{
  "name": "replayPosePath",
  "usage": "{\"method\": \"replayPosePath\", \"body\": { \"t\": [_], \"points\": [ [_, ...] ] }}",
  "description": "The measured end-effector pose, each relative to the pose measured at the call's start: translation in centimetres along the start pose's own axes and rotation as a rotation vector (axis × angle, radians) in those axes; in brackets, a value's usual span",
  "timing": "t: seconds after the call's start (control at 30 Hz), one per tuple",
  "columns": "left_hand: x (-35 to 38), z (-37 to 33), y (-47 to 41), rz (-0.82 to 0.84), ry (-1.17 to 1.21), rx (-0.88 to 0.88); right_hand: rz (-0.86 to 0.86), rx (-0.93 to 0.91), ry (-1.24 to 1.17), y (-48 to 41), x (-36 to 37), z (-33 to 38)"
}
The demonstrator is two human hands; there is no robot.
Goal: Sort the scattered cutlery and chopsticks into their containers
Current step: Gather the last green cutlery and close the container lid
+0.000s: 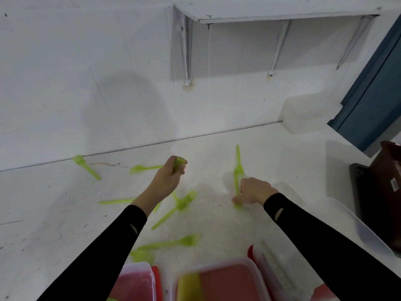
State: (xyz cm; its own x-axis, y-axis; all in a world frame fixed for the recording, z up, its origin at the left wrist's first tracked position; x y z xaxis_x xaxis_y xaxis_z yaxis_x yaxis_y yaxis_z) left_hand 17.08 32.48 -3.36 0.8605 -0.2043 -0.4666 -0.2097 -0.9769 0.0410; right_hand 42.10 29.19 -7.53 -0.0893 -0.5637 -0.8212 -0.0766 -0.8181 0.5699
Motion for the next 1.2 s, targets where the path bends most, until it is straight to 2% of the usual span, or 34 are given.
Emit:
{"method": "replayPosePath", "body": {
  "t": [0.07, 0.2, 0.33, 0.47, 0.57, 0.63, 0.77, 0.97, 1.03, 1.13, 1.2],
  "points": [
    [0.3, 0.6, 0.2, 0.115, -0.244, 0.048, 0.026, -0.017, 0.005, 0.0, 0.4, 0.1],
    [1.0, 2.9, 0.9, 0.389, -0.422, 0.038, 0.089, -0.126, -0.062, -0.3, 1.0, 1.0],
    [0.3, 4.3, 0.8, 0.397, -0.56, 0.047, 0.066, -0.186, -0.169, -0.4, 0.8, 1.7],
    [1.0, 4.1, 1.0, 0.434, -0.567, 0.098, -0.021, -0.267, -0.471, -0.5, -0.2, 1.8],
    [2.1, 5.0, 1.3, 0.517, -0.614, 0.076, -0.173, -0.342, -0.563, -0.3, -1.3, 2.0],
    [2.4, 5.2, 1.1, 0.487, -0.656, 0.088, -0.289, -0.377, -0.647, 0.0, -2.3, 2.0],
    [2.1, 4.0, 0.4, 0.243, -0.613, 0.073, -0.393, -0.418, -1.011, 0.7, -4.0, 1.5],
    [5.3, 4.6, -0.2, 0.317, -0.684, 0.017, -0.511, -0.396, -1.384, 0.6, -5.4, -0.8],
    [5.8, 4.6, -0.5, 0.333, -0.723, 0.027, -0.51, -0.322, -1.295, 0.1, -5.7, -1.6],
    [5.8, 4.1, -0.5, 0.345, -0.732, 0.06, -0.384, -0.201, -0.971, -1.7, -5.1, -2.5],
    [5.0, 3.7, -0.4, 0.341, -0.646, 0.064, -0.306, -0.172, -0.765, -3.0, -4.7, -2.8]
  ]
}}
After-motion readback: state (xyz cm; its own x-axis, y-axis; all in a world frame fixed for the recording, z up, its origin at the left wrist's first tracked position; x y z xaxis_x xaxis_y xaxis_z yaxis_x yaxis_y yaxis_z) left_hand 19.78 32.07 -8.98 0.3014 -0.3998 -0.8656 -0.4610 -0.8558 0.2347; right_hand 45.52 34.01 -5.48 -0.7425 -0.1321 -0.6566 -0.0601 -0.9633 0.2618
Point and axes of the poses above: each hand's wrist, its own y-axis away from the middle knuckle, its own x-axis out of the palm, z = x × y, the point moved 7 cm from there along -y, towards the middle knuckle, and after that the axes turned 4 degrees about z, right-handed, at the moved point
